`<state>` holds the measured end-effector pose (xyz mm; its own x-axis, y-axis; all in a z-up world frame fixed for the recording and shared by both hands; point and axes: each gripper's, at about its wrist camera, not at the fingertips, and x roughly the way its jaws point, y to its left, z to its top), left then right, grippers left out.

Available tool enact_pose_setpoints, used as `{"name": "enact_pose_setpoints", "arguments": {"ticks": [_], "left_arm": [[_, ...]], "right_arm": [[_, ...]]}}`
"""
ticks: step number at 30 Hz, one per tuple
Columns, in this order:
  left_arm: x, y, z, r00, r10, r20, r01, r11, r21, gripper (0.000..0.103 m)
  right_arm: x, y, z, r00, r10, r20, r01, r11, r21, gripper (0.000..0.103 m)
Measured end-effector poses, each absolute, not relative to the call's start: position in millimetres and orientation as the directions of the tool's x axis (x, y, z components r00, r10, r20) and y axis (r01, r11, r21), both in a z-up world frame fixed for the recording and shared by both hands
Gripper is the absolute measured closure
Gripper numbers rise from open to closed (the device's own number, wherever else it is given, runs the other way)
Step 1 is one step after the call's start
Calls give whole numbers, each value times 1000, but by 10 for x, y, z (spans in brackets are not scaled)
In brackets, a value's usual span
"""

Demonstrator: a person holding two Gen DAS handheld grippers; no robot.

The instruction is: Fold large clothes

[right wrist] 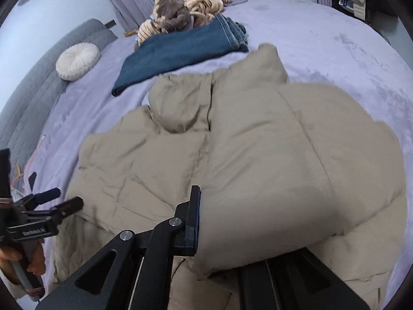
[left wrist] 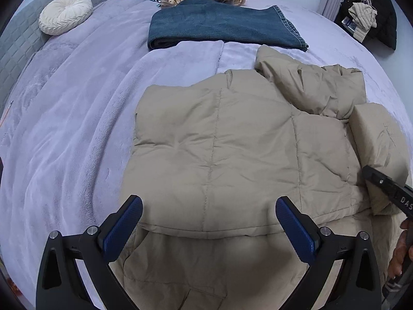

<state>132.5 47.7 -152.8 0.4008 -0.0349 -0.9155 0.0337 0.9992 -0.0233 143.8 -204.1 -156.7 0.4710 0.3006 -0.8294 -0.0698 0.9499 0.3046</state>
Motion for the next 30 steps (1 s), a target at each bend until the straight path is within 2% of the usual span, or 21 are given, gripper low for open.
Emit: {"name": "enact_pose_setpoints", "arguments": {"ticks": [2, 3, 4, 6, 9, 15, 18, 21, 24, 27, 28, 29, 30], "left_arm": [[1334, 463, -1547, 400, -55, -915, 40, 998, -42, 0], [1344, 440, -1548, 400, -66, -914, 44, 998, -52, 0], [1356, 417, -1547, 401, -80, -913, 49, 997, -66, 0], [1378, 369, -1533, 403, -110, -908, 62, 994, -93, 0], [1423, 328, -1510, 404, -161, -901, 79, 987, -141, 0], [1544, 432, -1428, 403, -295, -866, 110, 955, -274, 0], [1581, 557, -1383, 411, -331, -849, 118, 943, -311, 0], [1581, 700, -1353, 405, -400, -822, 124, 915, -385, 3], [1595, 854, -1356, 394, -485, -781, 93, 866, -491, 5], [1603, 927, -1353, 391, -552, -737, 75, 817, -572, 5], [1607, 925, -1350, 386, -577, -720, 75, 797, -599, 5], [1616, 912, -1351, 377, -598, -707, 76, 781, -620, 5], [1624, 886, -1355, 366, -618, -696, 80, 766, -638, 5]], "right_arm": [[1422, -2047, -1710, 442, 274, -854, -29, 956, 291, 89], [1424, -2069, -1740, 434, 268, -860, -17, 957, 290, 76], [1422, -2077, -1749, 427, 270, -863, -5, 955, 297, 52], [1407, -2121, -1687, 425, 303, -853, 11, 940, 340, 25], [1293, -2262, -1493, 466, 327, -822, 53, 917, 396, 24], [1133, -2972, -1387, 591, 335, -734, 297, 756, 584, 25], [1267, -3139, -1442, 614, 362, -702, 348, 674, 652, 95], [1399, -2894, -1251, 627, 379, -681, 239, 738, 631, 95], [1470, -2375, -1036, 588, 434, -683, 48, 824, 565, 95], [1458, -1732, -1026, 500, 450, -740, -106, 880, 464, 87], [1447, -1577, -1072, 464, 456, -760, -137, 884, 447, 66], [1427, -1443, -1133, 424, 462, -779, -161, 885, 437, 52], [1393, -1347, -1187, 396, 468, -790, -176, 883, 435, 32]]}}
